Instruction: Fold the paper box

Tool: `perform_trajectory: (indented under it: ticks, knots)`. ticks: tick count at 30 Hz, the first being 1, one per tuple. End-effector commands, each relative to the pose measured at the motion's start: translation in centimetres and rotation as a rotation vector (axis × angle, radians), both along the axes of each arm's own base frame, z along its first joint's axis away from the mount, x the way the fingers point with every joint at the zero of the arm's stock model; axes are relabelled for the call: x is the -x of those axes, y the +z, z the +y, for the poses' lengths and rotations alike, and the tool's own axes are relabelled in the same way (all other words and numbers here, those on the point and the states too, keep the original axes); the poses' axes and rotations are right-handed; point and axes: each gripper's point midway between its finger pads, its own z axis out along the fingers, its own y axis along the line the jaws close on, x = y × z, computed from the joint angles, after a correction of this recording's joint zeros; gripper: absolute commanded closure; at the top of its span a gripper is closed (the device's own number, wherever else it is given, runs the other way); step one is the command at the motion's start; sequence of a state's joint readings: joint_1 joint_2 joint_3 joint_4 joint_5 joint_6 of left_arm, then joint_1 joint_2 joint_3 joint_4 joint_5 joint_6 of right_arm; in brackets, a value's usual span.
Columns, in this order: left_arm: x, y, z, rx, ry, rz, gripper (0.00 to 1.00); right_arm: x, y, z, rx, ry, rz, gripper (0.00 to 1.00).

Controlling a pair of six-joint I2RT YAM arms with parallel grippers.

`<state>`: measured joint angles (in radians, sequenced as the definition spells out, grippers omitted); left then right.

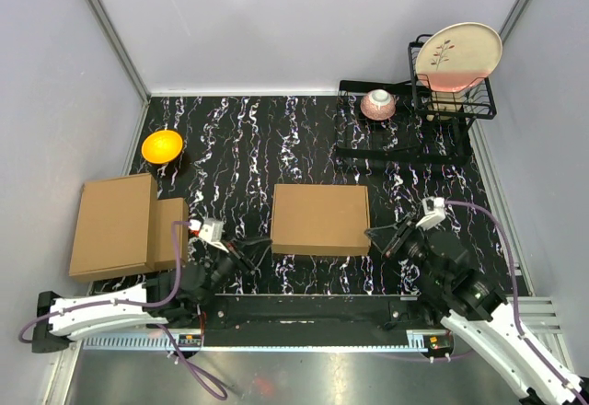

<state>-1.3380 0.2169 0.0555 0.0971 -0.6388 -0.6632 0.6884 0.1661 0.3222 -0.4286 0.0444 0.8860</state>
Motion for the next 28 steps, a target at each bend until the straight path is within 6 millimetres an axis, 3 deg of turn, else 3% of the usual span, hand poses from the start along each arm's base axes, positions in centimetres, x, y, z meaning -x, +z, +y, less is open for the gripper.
perform_trajectory:
  ticks: [1, 4, 7, 10, 11, 12, 13, 14, 15, 17, 18, 22, 28]
  knots:
    - [-1.5, 6.0, 2.2, 0.051, 0.108, -0.157, 0.74, -0.7, 3.5, -1.3, 0.057, -0.048, -0.087, 0.69]
    - [-2.2, 6.5, 2.6, -0.002, 0.150, -0.164, 0.69, -1.2, 2.2, -1.1, 0.111, -0.050, -0.040, 0.69]
    - [-3.2, 5.6, 3.0, -0.067, 0.228, -0.132, 0.65, -2.0, 1.5, -0.9, 0.116, -0.073, -0.027, 0.65]
    - [-4.2, 5.8, 3.0, -0.136, 0.291, -0.122, 0.45, -3.5, 2.5, -0.9, 0.176, -0.096, -0.068, 0.50]
    - [-4.5, 6.1, 2.8, -0.157, 0.300, -0.121, 0.42, -4.2, 1.6, -1.1, 0.249, -0.111, -0.036, 0.45]
    - [-4.7, 6.9, 2.4, -0.171, 0.285, -0.117, 0.41, -5.3, 3.1, -1.7, 0.311, -0.142, -0.082, 0.44]
    - [-5.9, 6.1, 2.5, -0.225, 0.313, -0.096, 0.40, -5.9, 3.5, -1.9, 0.357, -0.152, -0.087, 0.42]
    - [-6.6, 6.1, 2.3, -0.234, 0.306, -0.072, 0.37, -6.7, 2.5, -1.7, 0.437, -0.147, -0.054, 0.42]
    - [-8.0, 5.6, 2.1, -0.260, 0.288, -0.020, 0.37, -7.7, 4.4, -2.0, 0.481, -0.169, -0.098, 0.40]
    - [-9.1, 4.1, 2.2, -0.274, 0.262, 0.093, 0.35, -9.0, 4.5, -1.8, 0.562, -0.165, -0.093, 0.40]
    - [-10.4, 4.0, 2.5, -0.262, 0.269, 0.160, 0.32, -9.7, 6.4, -1.8, 0.579, -0.181, -0.131, 0.40]
    - [-11.7, 3.9, 3.6, -0.252, 0.392, 0.300, 0.30, -10.9, 9.0, -1.4, 0.574, -0.193, -0.204, 0.39]
    - [-11.9, 4.0, 4.4, -0.306, 0.445, 0.338, 0.32, -11.4, 9.3, -0.8, 0.579, -0.179, -0.241, 0.39]
